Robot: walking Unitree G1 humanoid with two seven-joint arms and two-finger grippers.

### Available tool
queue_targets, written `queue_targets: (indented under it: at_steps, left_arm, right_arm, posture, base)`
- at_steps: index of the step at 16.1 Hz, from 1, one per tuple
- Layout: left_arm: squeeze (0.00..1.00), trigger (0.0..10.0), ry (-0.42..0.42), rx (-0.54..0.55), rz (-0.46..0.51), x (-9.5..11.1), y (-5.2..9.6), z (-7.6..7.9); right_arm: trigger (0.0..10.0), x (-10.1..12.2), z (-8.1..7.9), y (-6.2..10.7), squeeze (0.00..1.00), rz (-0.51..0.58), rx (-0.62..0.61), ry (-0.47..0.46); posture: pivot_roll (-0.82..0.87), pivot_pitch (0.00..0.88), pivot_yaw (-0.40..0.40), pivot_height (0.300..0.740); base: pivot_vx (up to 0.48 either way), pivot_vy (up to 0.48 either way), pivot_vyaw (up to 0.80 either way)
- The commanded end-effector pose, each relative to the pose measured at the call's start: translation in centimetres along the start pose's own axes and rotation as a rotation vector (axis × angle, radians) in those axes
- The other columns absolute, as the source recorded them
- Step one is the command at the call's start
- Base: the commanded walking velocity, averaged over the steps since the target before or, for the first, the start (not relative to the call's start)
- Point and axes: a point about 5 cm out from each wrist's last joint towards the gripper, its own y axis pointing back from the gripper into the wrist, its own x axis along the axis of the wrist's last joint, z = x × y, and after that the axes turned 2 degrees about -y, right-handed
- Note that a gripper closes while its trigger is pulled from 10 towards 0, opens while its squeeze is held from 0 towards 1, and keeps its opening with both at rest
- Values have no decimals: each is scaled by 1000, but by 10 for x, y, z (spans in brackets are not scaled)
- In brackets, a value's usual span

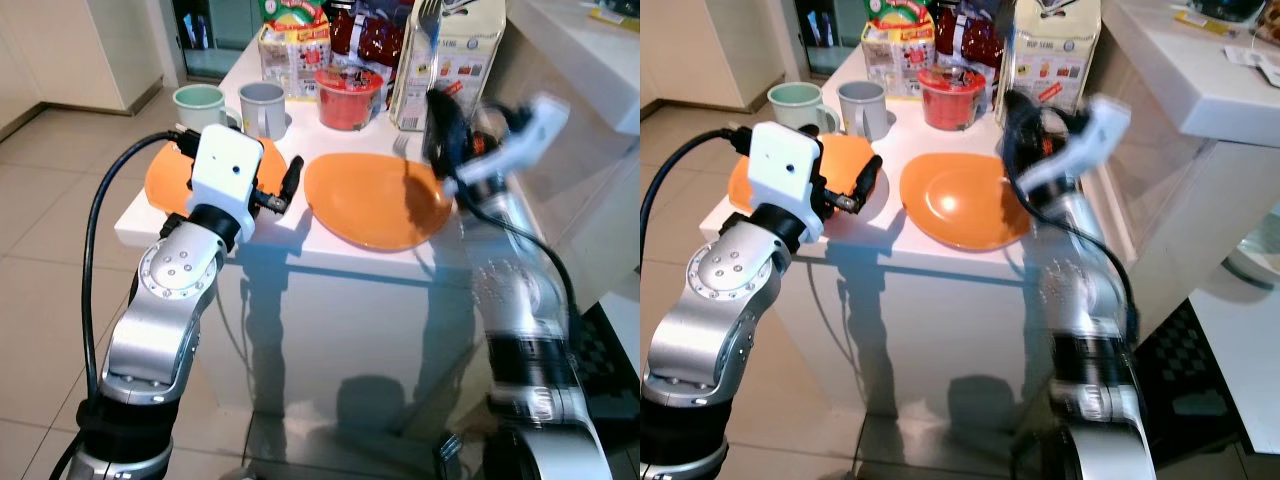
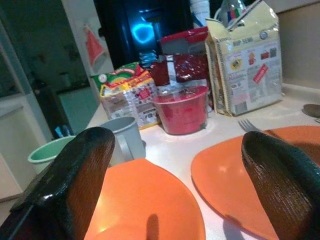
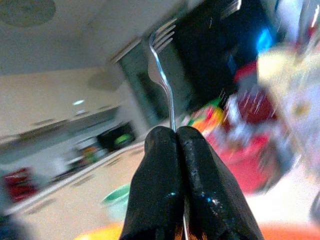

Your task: Setting the table

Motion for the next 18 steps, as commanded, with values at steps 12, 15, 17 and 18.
queue_targets:
  at_steps: [12,15,17,18]
  left_arm:
    - [0,10000,42,41,-22,-13,9,2]
    - [0,10000,56,37,-45,-19,6,5]
    - [0,10000,54,37,-66,-24,6,4]
    - [0,10000,51,36,-76,-26,6,4]
  right_arm:
    - [10000,17,-54,15,0,-77,174,-114]
    - [10000,17,-50,22,0,-65,21,147]
    - [10000,21,-43,25,0,-42,-69,247]
    - [10000,21,-38,28,0,-51,-115,308]
  posture:
    - [31,0,-75,740]
    - [28,0,-63,740]
    - [34,0,-57,740]
    - [33,0,-58,740]
  base:
    - [0,0,0]
    - [0,0,0]
    - [0,0,0]
    - [0,0,0]
